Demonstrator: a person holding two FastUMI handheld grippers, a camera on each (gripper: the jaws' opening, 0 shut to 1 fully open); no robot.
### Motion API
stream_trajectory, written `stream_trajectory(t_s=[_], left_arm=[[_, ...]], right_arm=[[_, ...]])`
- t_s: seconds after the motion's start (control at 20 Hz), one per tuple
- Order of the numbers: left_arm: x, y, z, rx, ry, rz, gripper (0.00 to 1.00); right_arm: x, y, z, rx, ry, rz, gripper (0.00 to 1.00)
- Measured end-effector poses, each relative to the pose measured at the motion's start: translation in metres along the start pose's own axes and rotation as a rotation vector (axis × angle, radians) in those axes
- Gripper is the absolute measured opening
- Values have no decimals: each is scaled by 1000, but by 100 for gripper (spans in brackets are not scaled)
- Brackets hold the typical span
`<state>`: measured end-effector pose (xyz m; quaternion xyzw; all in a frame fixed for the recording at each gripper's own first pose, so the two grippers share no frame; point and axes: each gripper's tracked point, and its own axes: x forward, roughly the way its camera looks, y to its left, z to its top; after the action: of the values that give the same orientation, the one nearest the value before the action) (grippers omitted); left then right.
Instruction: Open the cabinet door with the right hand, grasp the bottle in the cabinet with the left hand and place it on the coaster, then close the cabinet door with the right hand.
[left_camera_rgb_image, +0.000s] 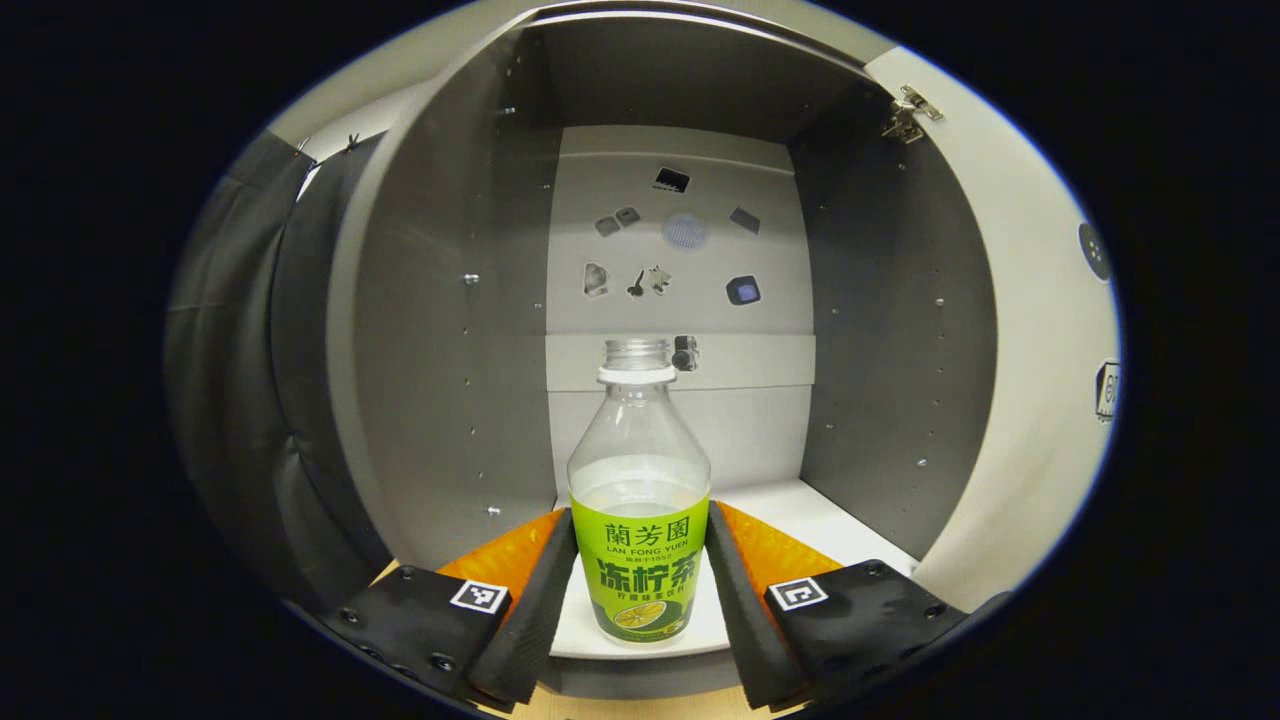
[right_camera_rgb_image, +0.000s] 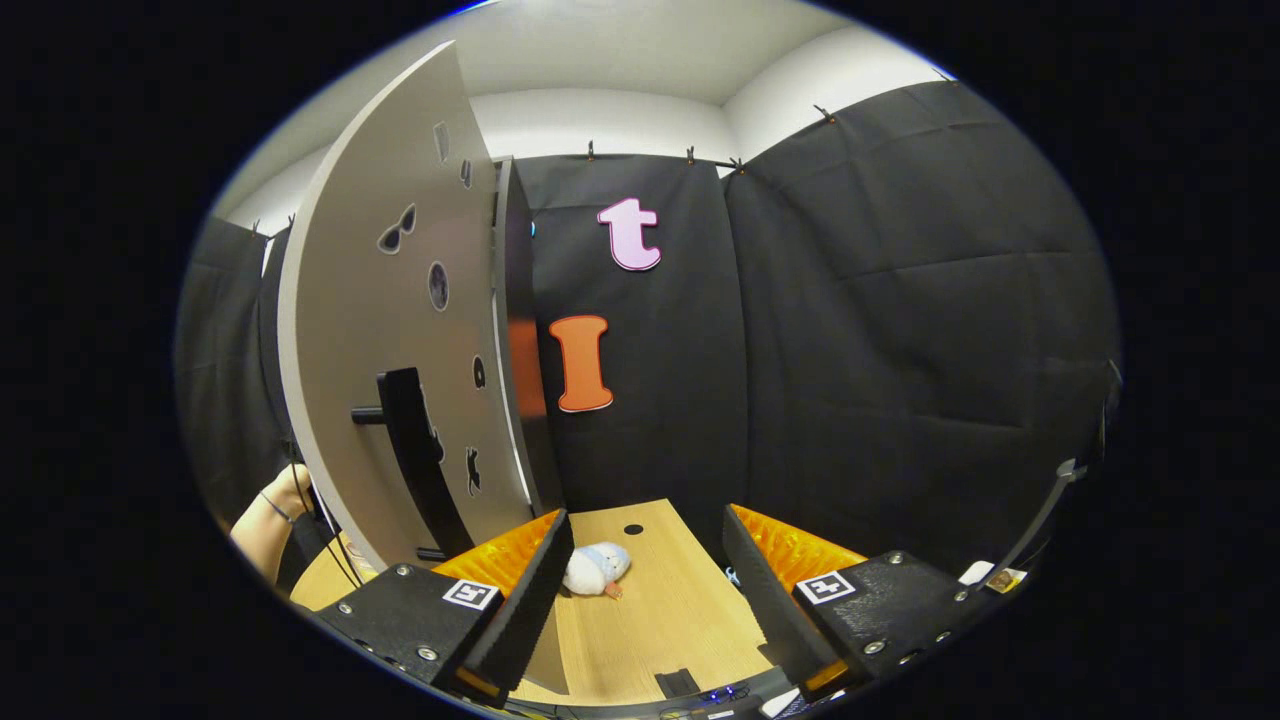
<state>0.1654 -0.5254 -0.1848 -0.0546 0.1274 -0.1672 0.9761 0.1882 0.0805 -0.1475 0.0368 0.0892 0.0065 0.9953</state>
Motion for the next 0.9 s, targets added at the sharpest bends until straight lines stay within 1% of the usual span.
stream_trajectory(t_s=[0.05,0.1,0.15,0.2,0.3,0.35,0.45,0.55,0.65,0.7,0.75,0.8,0.9], left_arm=[[-11,2,1,-5,-4,1,82],[-20,6,2,-6,-7,1,80],[-31,11,0,-4,-6,9,82],[-42,17,-2,-6,-3,16,80],[-63,27,-8,-15,-2,27,82],[-73,34,-12,-16,-1,37,80],[-92,50,-22,-10,1,62,80],[-109,66,-39,-3,17,87,80],[-124,79,-59,-18,29,101,80],[-130,86,-68,-22,33,100,82],[-135,93,-80,-32,41,106,80],[-143,102,-89,-39,50,120,82],[-155,116,-111,-39,68,142,80]], right_arm=[[-1,1,0,-2,0,5,93],[-2,2,0,-3,1,13,93],[-3,6,0,-4,0,20,93],[-5,7,-1,-4,0,27,93],[-8,11,0,-5,-7,39,93],[-8,12,2,-4,-9,45,93],[-10,15,3,-4,-10,60,93],[-12,19,3,-8,-11,69,93],[-14,22,2,-10,-11,77,93],[-16,24,2,-11,-10,82,98],[-18,26,0,-13,-8,86,98],[-20,28,-1,-16,-6,90,98],[-22,32,-2,-28,1,97,98]])
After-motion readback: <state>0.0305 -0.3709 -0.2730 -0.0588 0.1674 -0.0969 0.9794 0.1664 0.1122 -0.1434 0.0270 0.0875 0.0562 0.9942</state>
